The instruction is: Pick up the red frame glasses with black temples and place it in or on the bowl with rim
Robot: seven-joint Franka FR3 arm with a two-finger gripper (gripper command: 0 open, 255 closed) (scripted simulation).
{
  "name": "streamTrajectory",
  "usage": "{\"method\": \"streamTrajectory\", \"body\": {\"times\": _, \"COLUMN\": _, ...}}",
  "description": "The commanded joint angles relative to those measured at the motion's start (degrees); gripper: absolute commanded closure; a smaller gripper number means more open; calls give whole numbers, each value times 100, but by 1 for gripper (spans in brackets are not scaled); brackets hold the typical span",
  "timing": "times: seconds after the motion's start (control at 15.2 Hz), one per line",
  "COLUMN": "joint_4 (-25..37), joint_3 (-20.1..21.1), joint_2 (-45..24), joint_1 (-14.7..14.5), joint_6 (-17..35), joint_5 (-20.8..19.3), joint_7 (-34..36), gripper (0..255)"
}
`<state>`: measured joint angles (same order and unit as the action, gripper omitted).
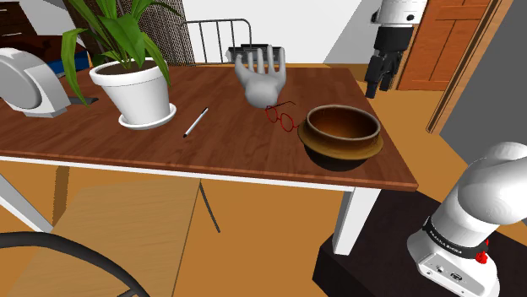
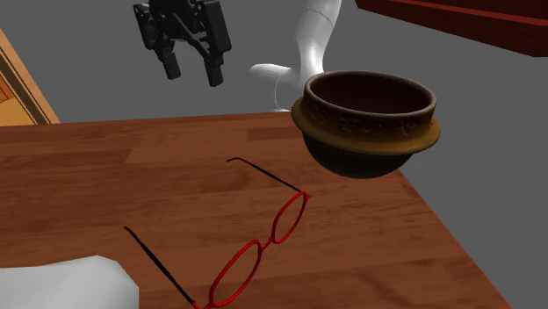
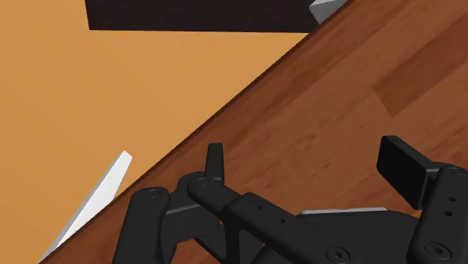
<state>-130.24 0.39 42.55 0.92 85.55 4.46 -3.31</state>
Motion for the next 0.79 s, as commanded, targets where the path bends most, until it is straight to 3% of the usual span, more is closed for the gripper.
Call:
{"method": "streamTrajectory", "body": {"times": 0.0, "joint_4": 0, "joint_3": 0, "joint_2": 0, "joint_1": 0, "joint_6": 0, "joint_5": 0, "joint_7": 0, "gripper": 0}}
{"method": "streamTrajectory", "body": {"times": 0.73, "joint_4": 991, "joint_3": 1455, "joint_2": -1251, "joint_1": -198, "joint_6": 407, "joint_5": 549, "joint_7": 1868, "gripper": 0}}
